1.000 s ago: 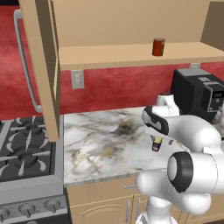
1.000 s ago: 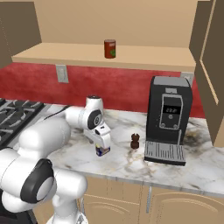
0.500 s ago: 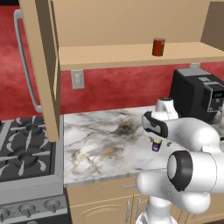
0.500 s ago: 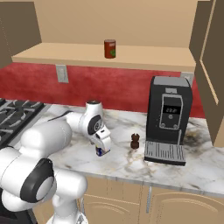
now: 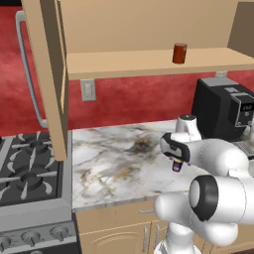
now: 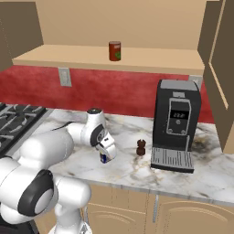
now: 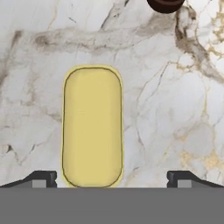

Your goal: Restock the canned food cabinet by taking the new fresh canned food from the counter and placing it in the cabinet. Then, take the old canned food from the cabinet and place it on the counter.

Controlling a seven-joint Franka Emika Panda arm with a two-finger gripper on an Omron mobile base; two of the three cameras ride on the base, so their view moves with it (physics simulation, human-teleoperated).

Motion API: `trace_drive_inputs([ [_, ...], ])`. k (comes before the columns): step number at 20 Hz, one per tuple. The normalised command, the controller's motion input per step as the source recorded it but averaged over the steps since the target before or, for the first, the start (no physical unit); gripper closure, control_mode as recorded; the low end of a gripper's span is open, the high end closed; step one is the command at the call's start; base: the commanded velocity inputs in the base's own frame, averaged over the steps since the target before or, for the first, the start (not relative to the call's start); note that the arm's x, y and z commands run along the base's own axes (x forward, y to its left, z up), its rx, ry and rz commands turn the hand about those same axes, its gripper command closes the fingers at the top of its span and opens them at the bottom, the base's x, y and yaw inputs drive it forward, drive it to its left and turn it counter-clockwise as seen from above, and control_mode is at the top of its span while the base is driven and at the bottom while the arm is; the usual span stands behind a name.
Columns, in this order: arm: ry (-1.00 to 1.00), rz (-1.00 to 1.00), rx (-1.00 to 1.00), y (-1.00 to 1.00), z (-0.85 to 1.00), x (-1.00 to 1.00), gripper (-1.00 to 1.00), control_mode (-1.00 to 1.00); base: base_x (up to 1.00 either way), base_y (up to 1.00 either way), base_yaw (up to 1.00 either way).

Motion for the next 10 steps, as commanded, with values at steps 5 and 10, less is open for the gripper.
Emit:
trace_drive_inputs([
  [5, -0.05, 0.0, -0.02, 0.0, 0.0, 0.19, -1.0, -1.0, 0.0, 0.0, 0.0],
  [10, 0.0, 0.0, -0.01, 0.0, -0.02, 0.19, -1.0, -1.0, 0.0, 0.0, 0.0],
])
